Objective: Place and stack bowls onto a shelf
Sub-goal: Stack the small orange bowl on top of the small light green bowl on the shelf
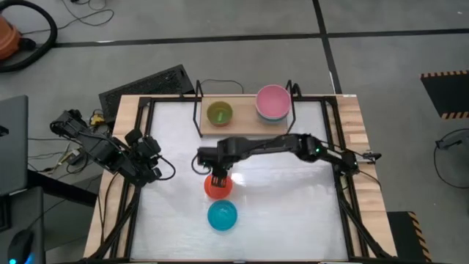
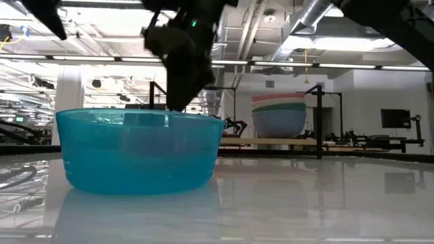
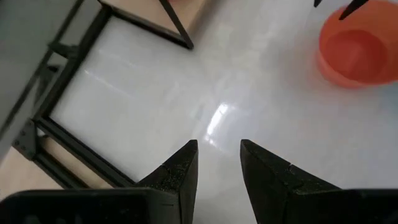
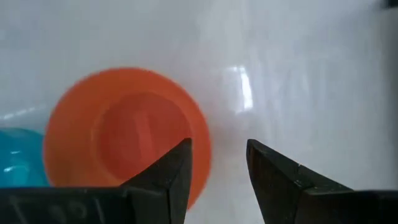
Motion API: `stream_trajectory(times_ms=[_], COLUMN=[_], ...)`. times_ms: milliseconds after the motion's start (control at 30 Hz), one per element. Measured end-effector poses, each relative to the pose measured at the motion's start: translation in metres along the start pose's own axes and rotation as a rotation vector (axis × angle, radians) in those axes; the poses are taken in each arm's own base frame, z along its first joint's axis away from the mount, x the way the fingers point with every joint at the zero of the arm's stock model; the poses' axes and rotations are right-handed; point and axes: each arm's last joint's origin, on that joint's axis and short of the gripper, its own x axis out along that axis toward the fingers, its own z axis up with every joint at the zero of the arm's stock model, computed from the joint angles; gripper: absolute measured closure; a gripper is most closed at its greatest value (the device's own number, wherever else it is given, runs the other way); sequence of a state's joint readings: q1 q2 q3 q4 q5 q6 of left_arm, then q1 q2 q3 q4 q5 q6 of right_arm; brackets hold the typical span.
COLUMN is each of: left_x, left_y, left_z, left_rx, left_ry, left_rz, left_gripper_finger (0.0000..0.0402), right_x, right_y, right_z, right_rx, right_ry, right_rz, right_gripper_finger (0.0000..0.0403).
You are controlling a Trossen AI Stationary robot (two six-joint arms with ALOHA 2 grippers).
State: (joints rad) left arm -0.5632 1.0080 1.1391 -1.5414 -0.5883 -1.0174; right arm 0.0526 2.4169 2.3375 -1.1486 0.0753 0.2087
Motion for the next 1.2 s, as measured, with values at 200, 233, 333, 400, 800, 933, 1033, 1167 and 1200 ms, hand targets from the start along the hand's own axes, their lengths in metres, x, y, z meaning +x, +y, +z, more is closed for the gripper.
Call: stream_trajectory(times_ms=[200,233,333,400,800,933,1033,1167,1200], left_x=[0.005,0.006,0.006,0.006,0.006,0.006,0.006,0.006,0.006], left_y=[-0.003,-0.003,-0.004,-0.005,-0.004,-0.004,-0.004,-0.004,-0.004], left_z=[-0.003,-0.004,-0.003,-0.003,-0.002,-0.002,-0.002,-0.002,-0.002], left_rx=[-0.02,-0.02,-0.025,-0.027,-0.023,-0.023,-0.023,-0.023,-0.023], left_ry=[0.03,0.031,0.027,0.022,0.005,0.005,0.006,0.009,0.009], left_rz=[-0.016,-0.014,-0.02,-0.024,-0.015,-0.015,-0.015,-0.017,-0.017], left_gripper_finger=[0.0294,0.0294,0.0294,0.0294,0.0294,0.0294,0.0294,0.0294,0.0294], right_x=[0.033,0.037,0.05,0.055,0.054,0.054,0.051,0.031,0.022], right_y=[0.0,-0.001,-0.004,-0.005,-0.018,-0.027,-0.033,-0.044,-0.049], right_z=[-0.004,-0.003,-0.008,-0.009,-0.006,-0.006,-0.004,-0.003,-0.001], right_rx=[0.001,0.004,0.009,0.013,0.04,0.057,0.062,0.046,0.047], right_ry=[0.063,0.06,0.114,0.135,0.144,0.151,0.157,0.143,0.129], right_rz=[-0.016,-0.018,-0.011,0.02,0.066,0.06,0.057,0.048,0.047], right_gripper_finger=[0.0226,0.0226,0.0226,0.0229,0.0381,0.038,0.038,0.038,0.038])
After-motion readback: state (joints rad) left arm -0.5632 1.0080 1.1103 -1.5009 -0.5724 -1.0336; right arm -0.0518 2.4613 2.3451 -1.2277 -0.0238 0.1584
